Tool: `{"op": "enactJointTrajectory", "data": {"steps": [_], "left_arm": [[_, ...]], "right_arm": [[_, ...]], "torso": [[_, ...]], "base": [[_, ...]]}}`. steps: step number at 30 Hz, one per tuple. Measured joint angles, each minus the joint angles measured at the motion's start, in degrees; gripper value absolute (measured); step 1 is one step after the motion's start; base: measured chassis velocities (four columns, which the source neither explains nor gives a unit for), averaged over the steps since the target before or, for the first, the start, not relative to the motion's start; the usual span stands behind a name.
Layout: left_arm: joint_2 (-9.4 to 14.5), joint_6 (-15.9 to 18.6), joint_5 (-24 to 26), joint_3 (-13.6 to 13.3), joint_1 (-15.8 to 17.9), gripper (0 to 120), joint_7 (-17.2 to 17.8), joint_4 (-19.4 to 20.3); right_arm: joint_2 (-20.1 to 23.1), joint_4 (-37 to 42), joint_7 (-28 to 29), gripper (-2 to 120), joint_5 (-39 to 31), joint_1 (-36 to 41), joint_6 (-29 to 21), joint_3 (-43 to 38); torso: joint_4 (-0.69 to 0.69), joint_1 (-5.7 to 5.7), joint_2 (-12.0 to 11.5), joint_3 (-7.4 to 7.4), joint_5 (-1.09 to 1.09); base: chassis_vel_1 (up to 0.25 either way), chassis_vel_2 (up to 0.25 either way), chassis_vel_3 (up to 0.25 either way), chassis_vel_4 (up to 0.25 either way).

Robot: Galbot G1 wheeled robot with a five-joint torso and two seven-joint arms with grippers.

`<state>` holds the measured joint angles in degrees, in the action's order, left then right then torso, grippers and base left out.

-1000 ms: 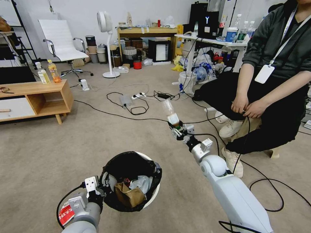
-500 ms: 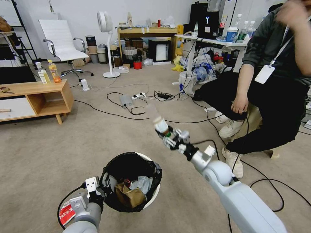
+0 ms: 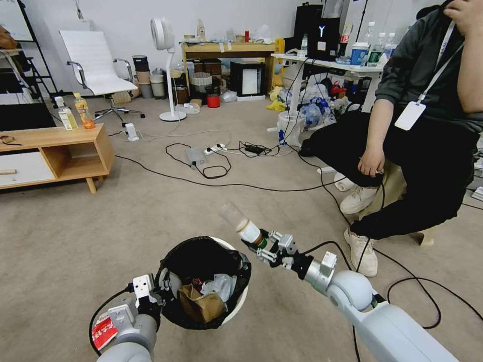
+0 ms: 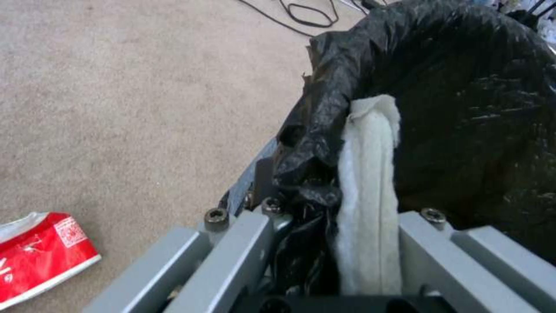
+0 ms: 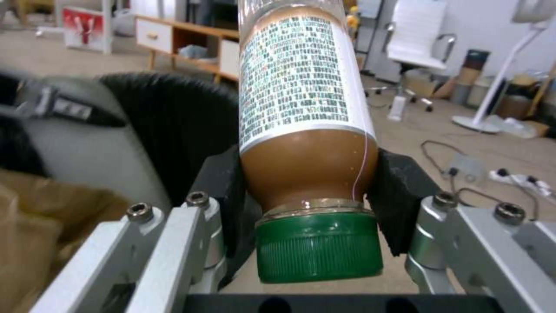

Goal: Pick up the trash bin and place the garbage on the floor into it.

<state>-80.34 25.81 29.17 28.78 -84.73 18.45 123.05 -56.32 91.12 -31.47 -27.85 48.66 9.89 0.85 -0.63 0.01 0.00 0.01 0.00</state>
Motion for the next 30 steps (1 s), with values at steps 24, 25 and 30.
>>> {"op": "enactJointTrajectory", "data": {"steps": [24, 25, 30], "left_arm": [[-0.38, 0.00, 0.00, -0.18, 0.25, 6, -0.02, -0.13], [-0.38, 0.00, 0.00, -0.18, 0.25, 6, -0.02, -0.13], [-0.39, -0.01, 0.00, -0.17, 0.25, 6, -0.04, -0.13]], "right_arm": [[-2.82, -1.93, -0.76, 44, 0.89, -6.03, -0.04, 9.49], [-2.82, -1.93, -0.76, 44, 0.89, -6.03, -0.04, 9.49], [-3.53, -2.60, -0.61, 44, 1.07, -6.99, -0.10, 10.80]], "torso": [[0.00, 0.00, 0.00, 0.00, -0.01], [0.00, 0.00, 0.00, 0.00, -0.01], [0.00, 0.00, 0.00, 0.00, -0.01]], "base": [[0.000, 0.000, 0.000, 0.000], [0.000, 0.000, 0.000, 0.000], [0.000, 0.000, 0.000, 0.000]]}}
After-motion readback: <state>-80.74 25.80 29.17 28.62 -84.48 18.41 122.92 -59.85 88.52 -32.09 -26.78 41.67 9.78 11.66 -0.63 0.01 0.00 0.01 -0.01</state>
